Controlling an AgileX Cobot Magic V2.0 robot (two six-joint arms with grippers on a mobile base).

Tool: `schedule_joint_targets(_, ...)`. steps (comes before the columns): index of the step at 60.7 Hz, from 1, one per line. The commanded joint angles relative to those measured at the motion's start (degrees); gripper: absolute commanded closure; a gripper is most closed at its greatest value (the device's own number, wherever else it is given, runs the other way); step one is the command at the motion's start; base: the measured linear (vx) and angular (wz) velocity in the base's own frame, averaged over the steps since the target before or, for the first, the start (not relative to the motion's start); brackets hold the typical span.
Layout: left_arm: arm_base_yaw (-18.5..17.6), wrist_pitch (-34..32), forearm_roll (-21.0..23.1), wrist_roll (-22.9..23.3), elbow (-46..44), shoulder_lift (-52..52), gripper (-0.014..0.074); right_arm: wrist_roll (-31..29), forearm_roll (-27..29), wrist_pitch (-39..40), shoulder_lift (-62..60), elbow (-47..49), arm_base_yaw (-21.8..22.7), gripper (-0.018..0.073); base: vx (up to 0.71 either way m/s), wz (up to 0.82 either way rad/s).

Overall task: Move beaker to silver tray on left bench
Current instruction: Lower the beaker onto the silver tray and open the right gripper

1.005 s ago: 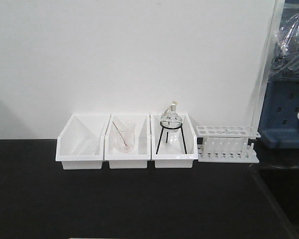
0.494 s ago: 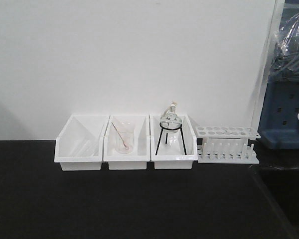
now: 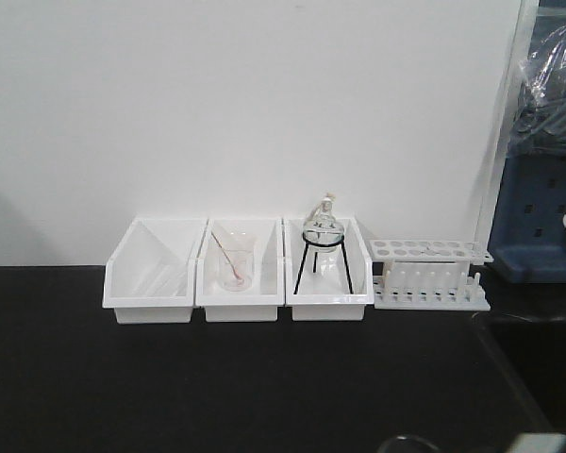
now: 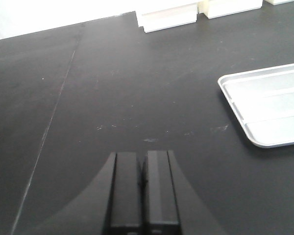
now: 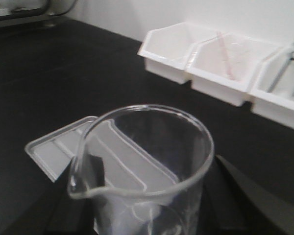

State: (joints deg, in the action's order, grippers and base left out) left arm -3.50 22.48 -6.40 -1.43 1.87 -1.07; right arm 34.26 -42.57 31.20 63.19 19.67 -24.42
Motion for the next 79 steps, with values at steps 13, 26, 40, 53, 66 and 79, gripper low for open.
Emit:
schedule_joint_targets(13, -0.2, -4.7, -0.1, 0.1, 1.1, -0.5, 0.0595, -2.2, -5.3, 32.2, 38.0, 18.6, -0.2, 0.0572, 0.0, 0.0)
schedule_joint_targets(26, -0.2, -4.7, -0.1, 0.1, 1.1, -0.5, 0.0595, -3.8, -6.0, 31.3, 49.5, 26.5, -4.1, 0.0572, 0.0, 0.0)
schedule_joint_targets(40, -0.2, -4.7, -0.1, 0.1, 1.1, -0.5, 0.0595, -7.4, -1.7, 23.9, 52.9, 30.3, -6.5, 0.057, 0.0, 0.0)
schedule_joint_targets(53, -0.2, -4.7, -0.1, 0.1, 1.1, -0.5, 0.0595, -10.5, 6.2, 20.8, 53.0, 30.7, -6.5, 0.056, 0.0, 0.0)
schedule_joint_targets(66, -0.2, -4.7, -0.1, 0.1, 1.1, -0.5, 0.0595, -11.0, 8.9, 18.7, 53.6, 30.7, -6.5, 0.0512, 0.0, 0.0)
schedule_joint_targets(79, -0.2, -4.7, -0.1, 0.1, 1.1, -0.5, 0.0595, -12.7, 8.9, 18.8, 55.8, 30.7, -6.5, 0.0428, 0.0, 0.0)
